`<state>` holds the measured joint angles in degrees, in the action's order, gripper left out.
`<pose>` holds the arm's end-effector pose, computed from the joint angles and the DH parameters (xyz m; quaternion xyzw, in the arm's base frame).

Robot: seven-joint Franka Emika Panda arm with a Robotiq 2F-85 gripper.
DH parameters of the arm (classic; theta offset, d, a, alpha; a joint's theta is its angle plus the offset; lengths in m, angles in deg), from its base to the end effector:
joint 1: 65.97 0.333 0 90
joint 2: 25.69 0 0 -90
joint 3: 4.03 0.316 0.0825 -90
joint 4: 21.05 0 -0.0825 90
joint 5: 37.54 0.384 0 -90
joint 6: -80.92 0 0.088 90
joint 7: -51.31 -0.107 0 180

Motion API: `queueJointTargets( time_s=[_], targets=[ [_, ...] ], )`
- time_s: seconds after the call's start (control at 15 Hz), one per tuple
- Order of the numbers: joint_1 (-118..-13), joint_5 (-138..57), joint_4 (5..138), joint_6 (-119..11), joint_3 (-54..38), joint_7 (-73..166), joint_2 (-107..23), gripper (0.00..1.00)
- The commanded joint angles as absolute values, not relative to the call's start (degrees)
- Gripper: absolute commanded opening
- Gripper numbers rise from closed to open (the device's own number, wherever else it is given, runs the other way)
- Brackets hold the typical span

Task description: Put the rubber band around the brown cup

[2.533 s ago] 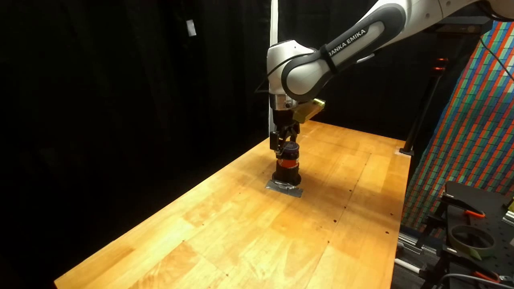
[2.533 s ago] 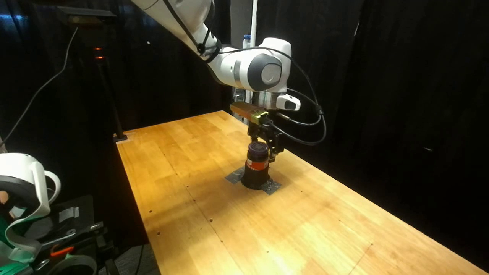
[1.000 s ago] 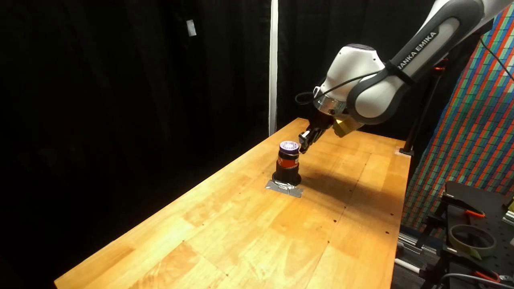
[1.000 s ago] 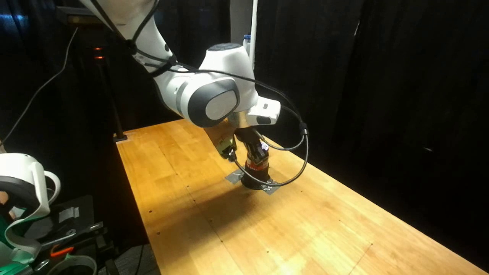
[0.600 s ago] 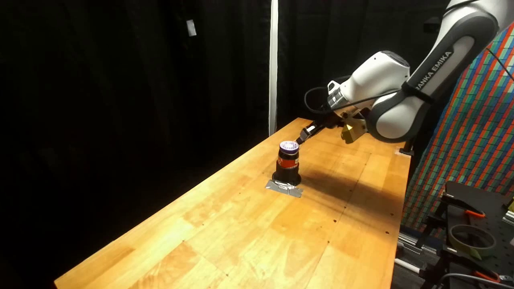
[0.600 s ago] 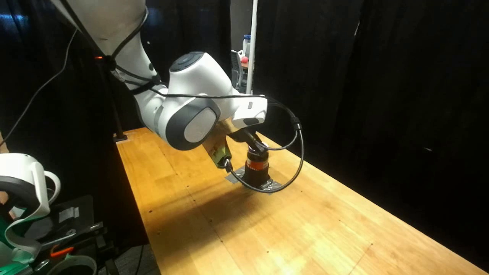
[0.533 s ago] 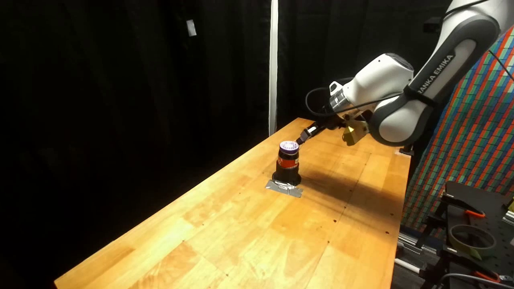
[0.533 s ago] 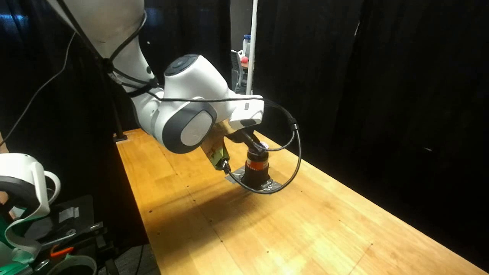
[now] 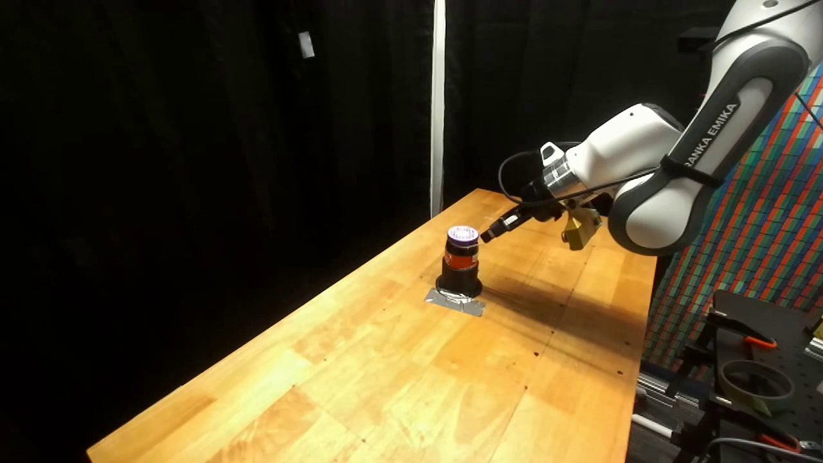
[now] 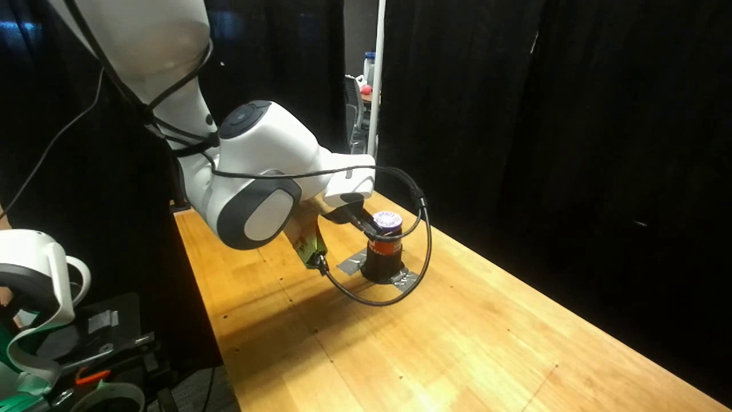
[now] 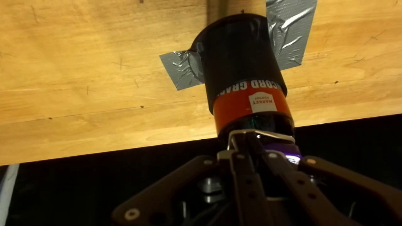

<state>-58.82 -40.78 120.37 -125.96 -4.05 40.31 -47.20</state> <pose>0.5167 0.0719 0.2379 -0.9274 0.0031 -0.3690 0.0613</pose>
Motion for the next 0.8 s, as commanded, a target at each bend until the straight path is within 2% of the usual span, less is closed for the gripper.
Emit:
queueJointTargets(
  time_s=[0.0,0.27,0.4,0.47,0.6,0.73],
  targets=[
    [-64.4,-42.8,122.4,-133.1,0.7,40.4,-47.5,0.07],
    [-67.1,-45.2,122.8,-140.8,2.0,40.2,-49.4,0.07],
    [-68.1,-46.8,122.8,-143.0,2.2,40.1,-50.4,0.13],
    [-68.8,-48.2,122.6,-143.6,2.4,39.7,-50.9,0.38],
    [-69.7,-49.7,122.4,-144.1,2.6,39.4,-51.5,0.39],
    [-71.8,-53.3,122.7,-139.7,3.8,37.1,-50.4,0.53]
  ],
)
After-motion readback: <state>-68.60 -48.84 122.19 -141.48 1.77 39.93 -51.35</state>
